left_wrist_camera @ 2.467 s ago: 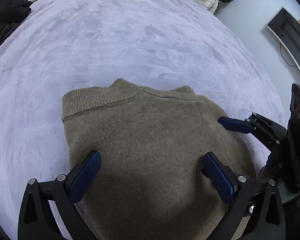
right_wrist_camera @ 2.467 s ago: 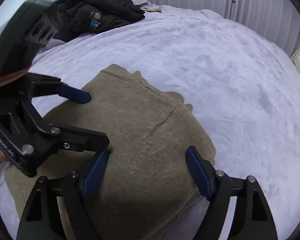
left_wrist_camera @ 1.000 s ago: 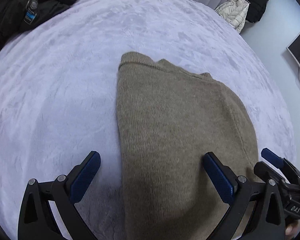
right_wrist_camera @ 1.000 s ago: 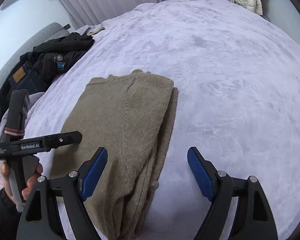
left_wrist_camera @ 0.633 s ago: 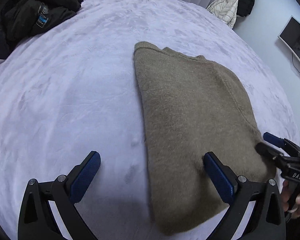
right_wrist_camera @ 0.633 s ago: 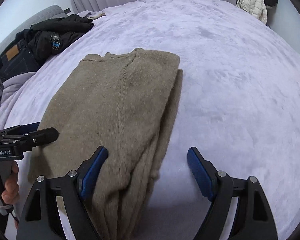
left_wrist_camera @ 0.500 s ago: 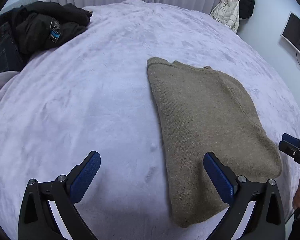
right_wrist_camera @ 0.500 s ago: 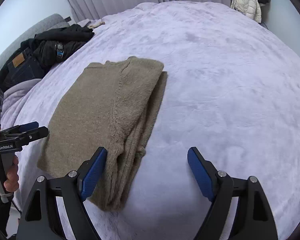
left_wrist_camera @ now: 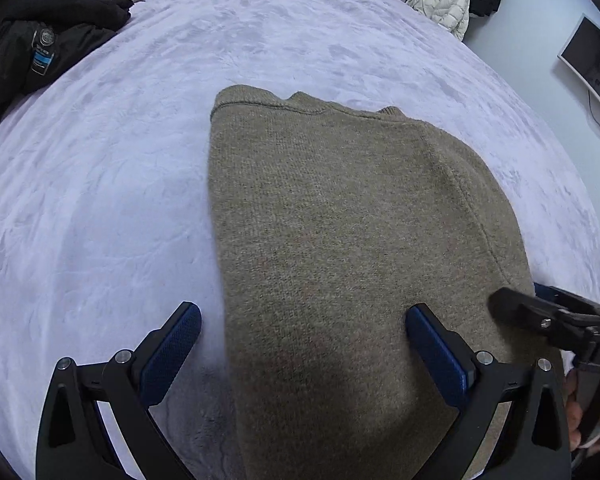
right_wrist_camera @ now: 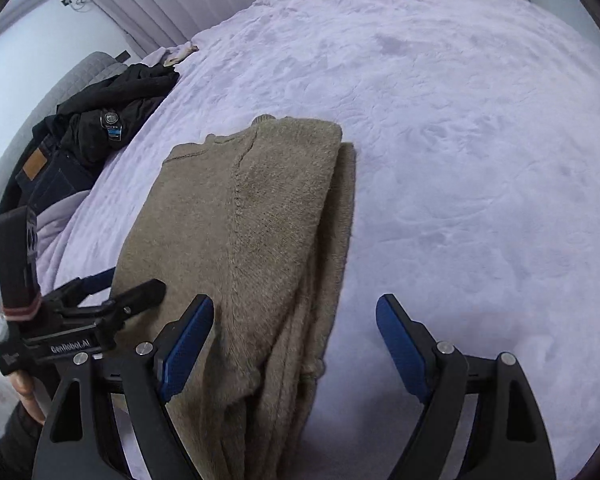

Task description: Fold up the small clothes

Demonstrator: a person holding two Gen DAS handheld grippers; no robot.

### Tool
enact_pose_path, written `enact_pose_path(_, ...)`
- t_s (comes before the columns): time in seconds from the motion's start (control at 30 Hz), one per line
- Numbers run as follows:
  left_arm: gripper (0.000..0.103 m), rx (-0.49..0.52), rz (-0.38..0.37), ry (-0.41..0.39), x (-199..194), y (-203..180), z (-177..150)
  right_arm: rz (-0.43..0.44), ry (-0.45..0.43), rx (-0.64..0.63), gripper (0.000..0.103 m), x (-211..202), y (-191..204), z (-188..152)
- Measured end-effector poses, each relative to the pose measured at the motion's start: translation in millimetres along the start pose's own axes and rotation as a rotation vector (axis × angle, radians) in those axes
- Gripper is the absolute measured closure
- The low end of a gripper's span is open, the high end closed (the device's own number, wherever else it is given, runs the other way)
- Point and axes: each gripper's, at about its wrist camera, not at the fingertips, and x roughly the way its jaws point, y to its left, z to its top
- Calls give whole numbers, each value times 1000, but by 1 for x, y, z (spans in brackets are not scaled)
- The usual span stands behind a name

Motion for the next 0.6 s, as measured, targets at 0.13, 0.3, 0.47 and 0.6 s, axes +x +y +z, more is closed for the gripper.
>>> enact_pose_path(0.13, 3, -46, -122, 59, 13, 8, 3, 41, 38, -17, 10, 28, 7, 5)
enact_pose_path(0.3, 58, 6, -139, 17, -12, 0, -2, 78, 54, -125, 45, 29, 42, 3)
enact_pose_path(0.47, 62, 25, -156, -11, -50, -3, -10, 117, -9, -138, 58, -3, 63, -4)
enact_pose_path(0.6, 62, 45, -174, -29, -88, -1, -27, 129, -42, -163, 58, -32, 85, -22)
